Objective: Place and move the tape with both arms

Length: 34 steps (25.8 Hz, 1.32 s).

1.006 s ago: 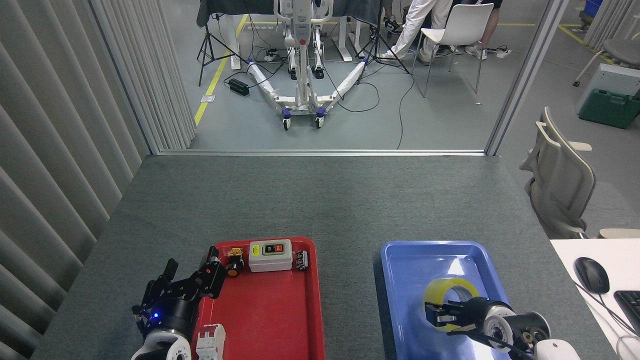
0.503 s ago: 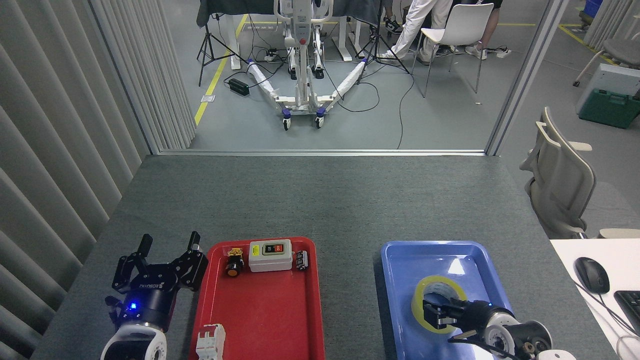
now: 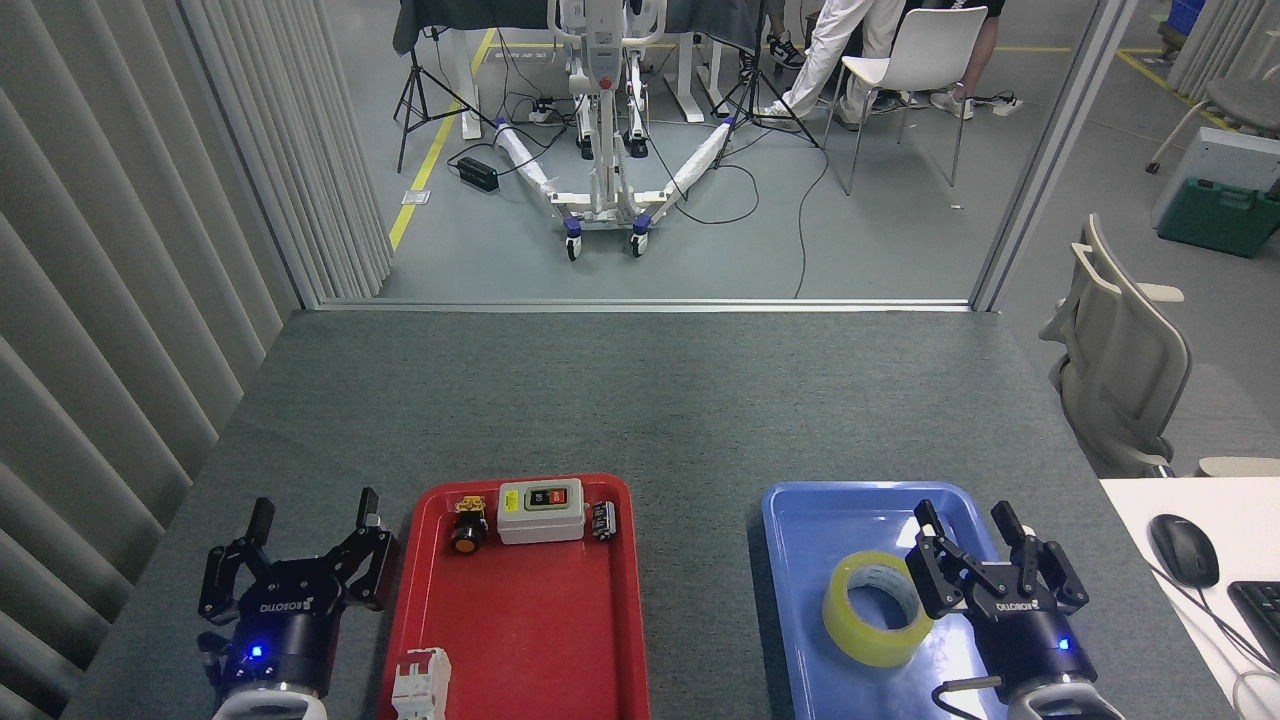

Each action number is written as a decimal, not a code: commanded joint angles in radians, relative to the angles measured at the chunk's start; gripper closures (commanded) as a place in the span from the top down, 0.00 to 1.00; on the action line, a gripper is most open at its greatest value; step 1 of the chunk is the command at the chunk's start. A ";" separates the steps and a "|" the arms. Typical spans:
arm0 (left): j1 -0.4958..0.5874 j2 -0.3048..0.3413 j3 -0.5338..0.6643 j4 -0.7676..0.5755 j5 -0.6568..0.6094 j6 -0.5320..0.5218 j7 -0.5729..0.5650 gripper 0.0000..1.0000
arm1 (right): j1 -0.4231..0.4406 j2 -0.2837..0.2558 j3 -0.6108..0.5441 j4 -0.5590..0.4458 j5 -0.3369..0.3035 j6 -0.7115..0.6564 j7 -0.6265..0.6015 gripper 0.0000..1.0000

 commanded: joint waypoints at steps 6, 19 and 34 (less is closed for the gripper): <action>0.013 0.036 -0.013 -0.025 0.000 -0.248 0.124 1.00 | 0.061 0.008 -0.001 0.022 0.046 0.010 -0.096 0.98; 0.047 0.099 -0.016 -0.007 0.092 -0.103 0.091 1.00 | 0.065 0.009 0.006 0.017 0.090 0.051 0.028 1.00; -0.007 0.068 -0.036 0.021 0.183 -0.134 0.093 1.00 | 0.073 0.011 0.004 0.008 0.138 0.051 -0.010 1.00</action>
